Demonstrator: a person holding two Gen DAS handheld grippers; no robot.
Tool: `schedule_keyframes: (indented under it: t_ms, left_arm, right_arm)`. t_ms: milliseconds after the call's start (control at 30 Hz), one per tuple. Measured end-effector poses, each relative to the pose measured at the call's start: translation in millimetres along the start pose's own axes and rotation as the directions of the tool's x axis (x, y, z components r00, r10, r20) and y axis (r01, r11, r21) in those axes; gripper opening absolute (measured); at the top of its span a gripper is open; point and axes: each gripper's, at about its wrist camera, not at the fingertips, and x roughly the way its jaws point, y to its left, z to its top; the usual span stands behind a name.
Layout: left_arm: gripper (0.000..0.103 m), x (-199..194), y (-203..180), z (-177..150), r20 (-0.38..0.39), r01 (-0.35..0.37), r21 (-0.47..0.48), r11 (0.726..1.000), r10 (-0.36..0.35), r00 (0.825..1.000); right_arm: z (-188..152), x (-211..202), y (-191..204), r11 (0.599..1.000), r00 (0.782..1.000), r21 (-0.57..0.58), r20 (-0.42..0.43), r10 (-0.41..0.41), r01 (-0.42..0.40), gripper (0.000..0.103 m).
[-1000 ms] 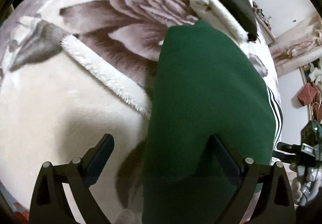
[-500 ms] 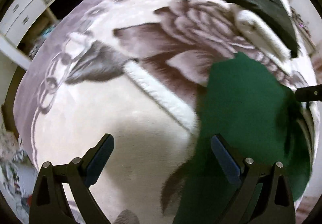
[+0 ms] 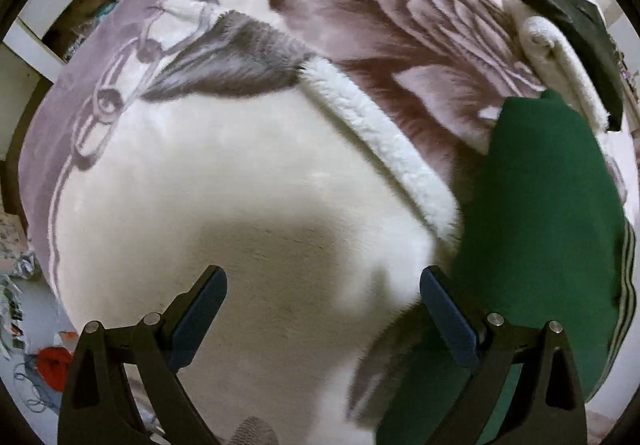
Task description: Fold large clothes
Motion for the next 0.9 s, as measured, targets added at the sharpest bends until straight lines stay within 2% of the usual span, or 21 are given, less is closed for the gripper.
schedule_keyframes:
  t_ms: [67, 133, 200, 233, 333, 400, 433, 467, 500, 567, 600, 633, 667, 700, 767, 800, 833, 900]
  left_arm:
    - [0.099, 4, 1, 5, 0.002, -0.016, 0.006, 1.0, 0.016, 1.0]
    - [0.099, 9, 1, 10, -0.001, -0.016, 0.003, 1.0, 0.016, 1.0]
    - [0.099, 17, 0, 15, -0.012, -0.012, 0.006, 1.0, 0.012, 1.0]
    - [0.099, 22, -1, 18, -0.019, -0.011, 0.012, 1.0, 0.011, 1.0]
    - [0.099, 32, -3, 24, -0.026, -0.006, 0.033, 0.999, 0.007, 1.0]
    - [0.099, 38, -3, 28, -0.029, 0.0, 0.043, 0.999, 0.001, 1.0]
    - [0.099, 39, -3, 29, -0.028, 0.001, 0.048, 0.999, 0.001, 1.0]
    - [0.099, 41, -3, 30, -0.027, 0.001, 0.054, 0.999, 0.001, 1.0]
    - [0.099, 42, -3, 32, -0.026, 0.003, 0.058, 0.998, -0.001, 1.0]
    - [0.099, 45, 0, 33, -0.031, 0.018, 0.056, 0.998, -0.016, 0.999]
    - [0.099, 45, 1, 34, -0.034, 0.022, 0.053, 0.998, -0.02, 0.999]
    - [0.099, 47, 3, 34, -0.038, 0.026, 0.051, 0.998, -0.024, 0.999]
    - [0.099, 48, 3, 36, -0.042, 0.03, 0.048, 0.998, -0.028, 0.999]
    - [0.099, 49, 3, 36, -0.046, 0.035, 0.045, 0.998, -0.033, 0.998]
    - [0.099, 50, 7, 39, -0.049, 0.049, 0.034, 0.998, -0.047, 0.998]
    - [0.099, 51, 5, 44, -0.047, 0.052, 0.033, 0.998, -0.051, 0.998]
    - [0.099, 50, 6, 45, -0.043, 0.054, 0.033, 0.998, -0.052, 0.998]
    - [0.099, 49, 9, 48, -0.033, 0.051, 0.039, 0.998, -0.05, 0.998]
  right_arm:
    - [12, -25, 39, 0.992, 0.995, -0.103, 0.056, 0.08, -0.074, 0.081]
    - [33, -30, 93, 0.951, 0.983, -0.262, 0.039, 0.178, -0.162, 0.081]
    - [48, -22, 130, 0.917, 0.981, -0.36, 0.021, 0.194, -0.174, 0.081]
    - [60, -7, 156, 0.888, 0.982, -0.424, -0.015, 0.19, -0.178, 0.081]
    - [73, 31, 198, 0.838, 0.981, -0.512, -0.134, 0.14, -0.19, 0.081]
    - [75, 60, 217, 0.805, 0.984, -0.579, -0.174, 0.033, -0.129, 0.081]
    - [76, 73, 220, 0.794, 0.982, -0.597, -0.189, 0.0, -0.115, 0.076]
    - [80, 83, 219, 0.809, 0.976, -0.571, -0.215, 0.021, -0.143, 0.057]
    - [82, 93, 214, 0.839, 0.962, -0.514, -0.272, 0.037, -0.178, 0.053]
    - [83, 99, 207, 0.884, 0.939, -0.414, -0.335, 0.075, -0.218, 0.042]
    - [88, 102, 194, 0.923, 0.908, -0.278, -0.393, 0.143, -0.266, 0.041]
    - [91, 105, 180, 0.939, 0.879, -0.156, -0.426, 0.215, -0.305, 0.039]
    - [93, 110, 163, 0.936, 0.836, -0.03, -0.461, 0.298, -0.35, 0.039]
    - [91, 110, 154, 0.929, 0.815, 0.027, -0.471, 0.337, -0.369, 0.039]
    - [89, 117, 136, 0.908, 0.759, 0.111, -0.514, 0.401, -0.404, 0.042]
    - [90, 114, 134, 0.909, 0.76, 0.1, -0.516, 0.395, -0.404, 0.045]
    - [91, 107, 136, 0.912, 0.777, 0.05, -0.507, 0.374, -0.406, 0.052]
    - [94, 79, 144, 0.915, 0.841, -0.076, -0.429, 0.329, -0.397, 0.06]
